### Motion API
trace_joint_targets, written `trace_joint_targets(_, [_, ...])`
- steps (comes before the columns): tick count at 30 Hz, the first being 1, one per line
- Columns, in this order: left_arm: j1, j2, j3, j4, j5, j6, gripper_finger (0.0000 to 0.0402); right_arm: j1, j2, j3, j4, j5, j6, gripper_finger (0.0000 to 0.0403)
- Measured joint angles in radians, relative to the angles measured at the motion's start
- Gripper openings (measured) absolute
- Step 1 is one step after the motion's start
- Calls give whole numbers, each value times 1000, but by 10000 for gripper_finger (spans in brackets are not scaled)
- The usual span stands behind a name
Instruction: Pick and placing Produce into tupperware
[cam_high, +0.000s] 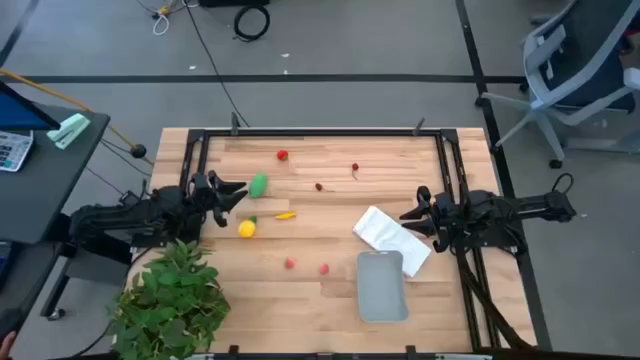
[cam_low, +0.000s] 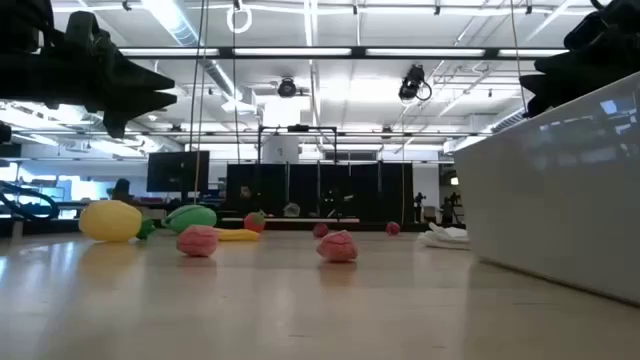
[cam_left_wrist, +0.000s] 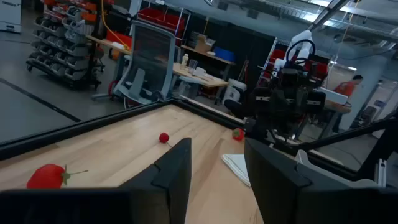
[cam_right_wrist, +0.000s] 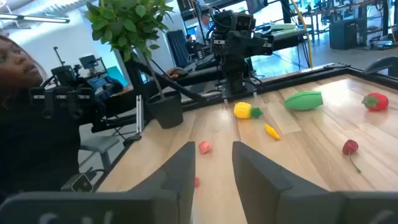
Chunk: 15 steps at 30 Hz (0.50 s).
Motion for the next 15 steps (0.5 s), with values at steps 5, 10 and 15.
trace_joint_targets(5, [0,0,0,0,0,0,152,0,0,0,0,0,0,114])
trace_joint_targets(10, [0,0,0,0,0,0,157,0,0,0,0,0,0,114])
trace_joint_targets(15, [0,0,0,0,0,0,154,0,0,0,0,0,0,114])
